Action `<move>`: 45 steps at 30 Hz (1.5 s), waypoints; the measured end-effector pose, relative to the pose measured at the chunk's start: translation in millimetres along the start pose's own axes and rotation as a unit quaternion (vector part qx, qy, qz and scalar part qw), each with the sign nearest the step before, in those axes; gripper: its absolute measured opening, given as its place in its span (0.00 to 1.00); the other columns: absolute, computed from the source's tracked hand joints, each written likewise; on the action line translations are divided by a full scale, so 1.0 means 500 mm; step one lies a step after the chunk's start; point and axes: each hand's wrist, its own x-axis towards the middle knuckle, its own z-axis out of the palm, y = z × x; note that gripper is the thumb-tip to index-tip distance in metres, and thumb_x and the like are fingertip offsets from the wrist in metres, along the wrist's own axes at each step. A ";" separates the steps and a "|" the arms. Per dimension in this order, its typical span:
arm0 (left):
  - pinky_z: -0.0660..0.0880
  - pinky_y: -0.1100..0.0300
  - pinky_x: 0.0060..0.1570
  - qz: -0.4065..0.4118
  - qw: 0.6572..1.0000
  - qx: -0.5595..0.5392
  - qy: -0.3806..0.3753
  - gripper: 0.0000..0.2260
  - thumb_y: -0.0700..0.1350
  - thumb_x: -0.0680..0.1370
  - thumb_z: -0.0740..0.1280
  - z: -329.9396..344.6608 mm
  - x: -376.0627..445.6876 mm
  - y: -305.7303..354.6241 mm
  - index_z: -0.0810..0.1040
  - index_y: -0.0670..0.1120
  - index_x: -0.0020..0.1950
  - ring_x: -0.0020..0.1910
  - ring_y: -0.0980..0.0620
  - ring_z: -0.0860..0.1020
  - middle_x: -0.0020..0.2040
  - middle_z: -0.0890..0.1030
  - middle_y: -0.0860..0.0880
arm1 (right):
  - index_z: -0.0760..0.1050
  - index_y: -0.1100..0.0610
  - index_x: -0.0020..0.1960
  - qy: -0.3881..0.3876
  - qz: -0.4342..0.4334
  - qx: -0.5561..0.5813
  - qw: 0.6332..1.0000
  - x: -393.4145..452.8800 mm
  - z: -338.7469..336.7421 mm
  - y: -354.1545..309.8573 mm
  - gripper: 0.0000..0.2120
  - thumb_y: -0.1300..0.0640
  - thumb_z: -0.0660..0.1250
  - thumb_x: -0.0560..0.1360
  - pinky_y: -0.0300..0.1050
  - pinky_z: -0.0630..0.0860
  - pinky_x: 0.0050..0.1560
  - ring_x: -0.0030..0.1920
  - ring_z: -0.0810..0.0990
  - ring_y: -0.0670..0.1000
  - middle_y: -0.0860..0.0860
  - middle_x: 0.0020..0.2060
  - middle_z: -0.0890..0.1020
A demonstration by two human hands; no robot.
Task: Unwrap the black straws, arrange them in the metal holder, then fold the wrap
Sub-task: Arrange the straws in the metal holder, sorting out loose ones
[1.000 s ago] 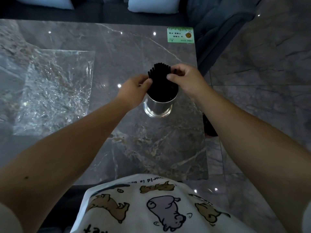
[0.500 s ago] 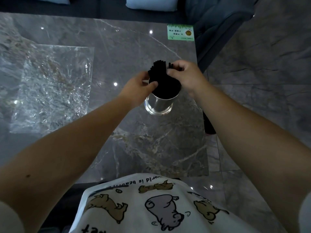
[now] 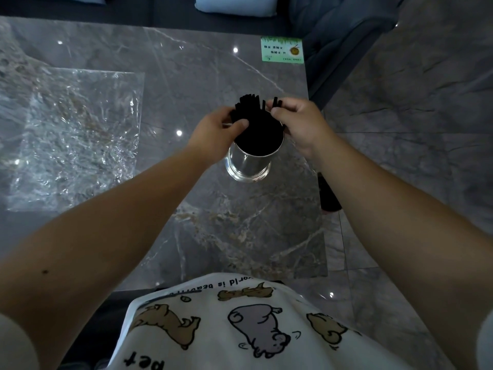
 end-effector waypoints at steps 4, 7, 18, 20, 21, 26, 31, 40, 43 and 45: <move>0.69 0.80 0.38 0.003 1.000 -0.003 -0.002 0.12 0.46 0.78 0.68 0.004 0.000 -0.002 0.78 0.47 0.61 0.39 0.73 0.76 0.47 0.81 0.56 | 0.80 0.52 0.44 0.003 0.007 -0.039 0.999 0.000 -0.007 0.002 0.08 0.63 0.65 0.74 0.42 0.78 0.46 0.43 0.82 0.47 0.48 0.40 0.84; 0.68 0.80 0.37 0.004 1.000 -0.004 0.004 0.11 0.46 0.78 0.68 0.007 0.002 -0.003 0.78 0.47 0.61 0.36 0.74 0.76 0.44 0.80 0.59 | 0.75 0.50 0.40 0.013 0.007 -0.127 0.992 0.005 -0.002 -0.007 0.05 0.60 0.65 0.71 0.45 0.76 0.45 0.41 0.78 0.47 0.49 0.39 0.79; 0.71 0.75 0.41 -0.007 1.000 -0.013 0.002 0.07 0.48 0.78 0.68 0.003 -0.002 -0.001 0.78 0.53 0.55 0.42 0.68 0.79 0.46 0.82 0.60 | 0.74 0.54 0.60 -0.030 -0.046 -0.327 0.944 0.009 0.004 -0.029 0.15 0.60 0.65 0.74 0.41 0.74 0.48 0.50 0.77 0.48 0.48 0.49 0.78; 0.73 0.71 0.44 -0.008 1.000 -0.015 0.002 0.08 0.48 0.77 0.68 0.004 -0.002 -0.002 0.78 0.52 0.56 0.45 0.65 0.80 0.47 0.82 0.58 | 0.76 0.53 0.61 -0.039 -0.052 -0.316 0.947 0.007 0.005 -0.031 0.15 0.59 0.65 0.75 0.42 0.74 0.51 0.52 0.78 0.49 0.48 0.50 0.79; 0.73 0.69 0.45 -0.008 1.000 -0.016 0.002 0.09 0.48 0.77 0.68 0.004 -0.001 -0.002 0.79 0.52 0.57 0.45 0.64 0.80 0.47 0.82 0.58 | 0.77 0.53 0.60 -0.038 -0.058 -0.319 0.945 0.007 0.006 -0.032 0.14 0.58 0.65 0.75 0.43 0.75 0.51 0.52 0.79 0.49 0.48 0.50 0.80; 0.72 0.69 0.46 -0.012 1.000 -0.017 -0.001 0.10 0.48 0.78 0.68 0.004 -0.005 0.006 0.78 0.50 0.59 0.46 0.64 0.79 0.47 0.82 0.57 | 0.79 0.54 0.52 -0.016 -0.079 -0.336 0.938 0.007 0.011 -0.035 0.07 0.55 0.67 0.76 0.46 0.77 0.53 0.50 0.80 0.49 0.48 0.46 0.82; 0.71 0.78 0.39 -0.011 1.000 -0.021 0.003 0.13 0.47 0.77 0.70 -0.005 -0.015 0.015 0.78 0.49 0.61 0.39 0.71 0.78 0.47 0.81 0.59 | 0.79 0.49 0.47 0.026 -0.085 -0.248 0.965 0.004 -0.009 -0.055 0.02 0.53 0.69 0.74 0.28 0.72 0.40 0.38 0.78 0.35 0.40 0.38 0.80; 0.73 0.56 0.63 0.017 0.999 -0.013 0.024 0.24 0.57 0.73 0.71 -0.037 -0.033 0.060 0.73 0.53 0.66 0.60 0.59 0.76 0.62 0.78 0.57 | 0.81 0.58 0.44 0.063 -0.138 -0.167 0.974 -0.004 -0.045 -0.138 0.06 0.55 0.70 0.71 0.37 0.71 0.43 0.39 0.74 0.43 0.50 0.39 0.79; 0.72 0.58 0.64 0.086 0.995 0.003 0.049 0.22 0.58 0.73 0.69 -0.047 -0.038 0.112 0.75 0.54 0.65 0.62 0.62 0.74 0.61 0.77 0.59 | 0.80 0.55 0.42 0.051 -0.180 -0.149 0.971 -0.015 -0.046 -0.186 0.05 0.54 0.70 0.72 0.39 0.72 0.42 0.38 0.74 0.44 0.51 0.37 0.78; 0.72 0.59 0.64 0.144 0.988 0.006 0.048 0.21 0.57 0.74 0.68 -0.052 -0.039 0.157 0.75 0.53 0.65 0.60 0.64 0.75 0.59 0.78 0.61 | 0.80 0.60 0.44 0.030 -0.220 -0.153 0.963 -0.023 -0.041 -0.221 0.10 0.52 0.69 0.73 0.42 0.73 0.43 0.39 0.74 0.46 0.53 0.38 0.77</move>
